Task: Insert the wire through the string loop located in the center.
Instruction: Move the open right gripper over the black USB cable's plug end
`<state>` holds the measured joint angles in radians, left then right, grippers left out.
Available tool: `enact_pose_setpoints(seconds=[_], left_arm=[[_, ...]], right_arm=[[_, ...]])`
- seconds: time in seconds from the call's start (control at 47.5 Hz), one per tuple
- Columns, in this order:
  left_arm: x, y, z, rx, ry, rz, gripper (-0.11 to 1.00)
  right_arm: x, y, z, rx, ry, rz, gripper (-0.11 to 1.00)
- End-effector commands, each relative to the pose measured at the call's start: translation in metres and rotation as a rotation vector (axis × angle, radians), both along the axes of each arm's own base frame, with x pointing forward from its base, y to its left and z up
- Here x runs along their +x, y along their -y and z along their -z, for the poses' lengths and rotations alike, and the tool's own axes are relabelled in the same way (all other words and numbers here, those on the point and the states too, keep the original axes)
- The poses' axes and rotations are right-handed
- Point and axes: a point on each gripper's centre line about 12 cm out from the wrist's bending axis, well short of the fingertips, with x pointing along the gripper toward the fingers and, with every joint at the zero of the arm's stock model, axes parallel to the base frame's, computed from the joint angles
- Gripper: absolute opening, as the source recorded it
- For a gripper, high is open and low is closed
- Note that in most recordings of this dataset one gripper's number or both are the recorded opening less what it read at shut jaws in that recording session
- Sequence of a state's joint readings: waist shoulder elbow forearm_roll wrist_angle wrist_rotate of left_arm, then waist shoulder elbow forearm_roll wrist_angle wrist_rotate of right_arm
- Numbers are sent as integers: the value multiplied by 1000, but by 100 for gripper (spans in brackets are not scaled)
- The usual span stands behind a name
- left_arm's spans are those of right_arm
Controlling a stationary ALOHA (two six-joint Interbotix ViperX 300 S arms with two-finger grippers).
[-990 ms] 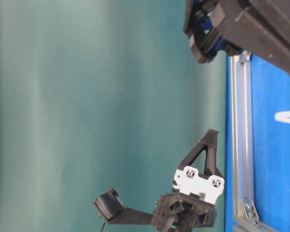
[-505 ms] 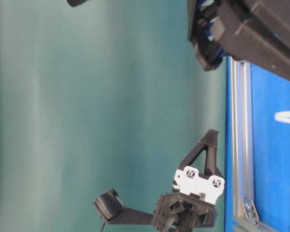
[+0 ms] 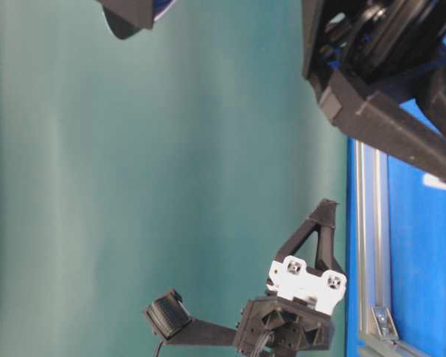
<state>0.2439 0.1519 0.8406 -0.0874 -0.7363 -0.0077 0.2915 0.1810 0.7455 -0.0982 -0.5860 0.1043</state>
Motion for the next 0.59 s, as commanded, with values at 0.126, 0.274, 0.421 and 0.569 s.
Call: enact_pose_setpoints(seconds=[0.126,0.274,0.421,0.569], left_arm=[[1,0,-13,13,35,4,0],[1,0,-13,12,33,4,0],[1,0,-13,11,30,4,0],[1,0,-13,11,29,4,0]], right_arm=[[11,-5,-2,13,2,10,82],[18,-6,10,14,-27,24,82],[24,-5,26,20,-78,54,82],[24,-4,30,26,-93,68,82]])
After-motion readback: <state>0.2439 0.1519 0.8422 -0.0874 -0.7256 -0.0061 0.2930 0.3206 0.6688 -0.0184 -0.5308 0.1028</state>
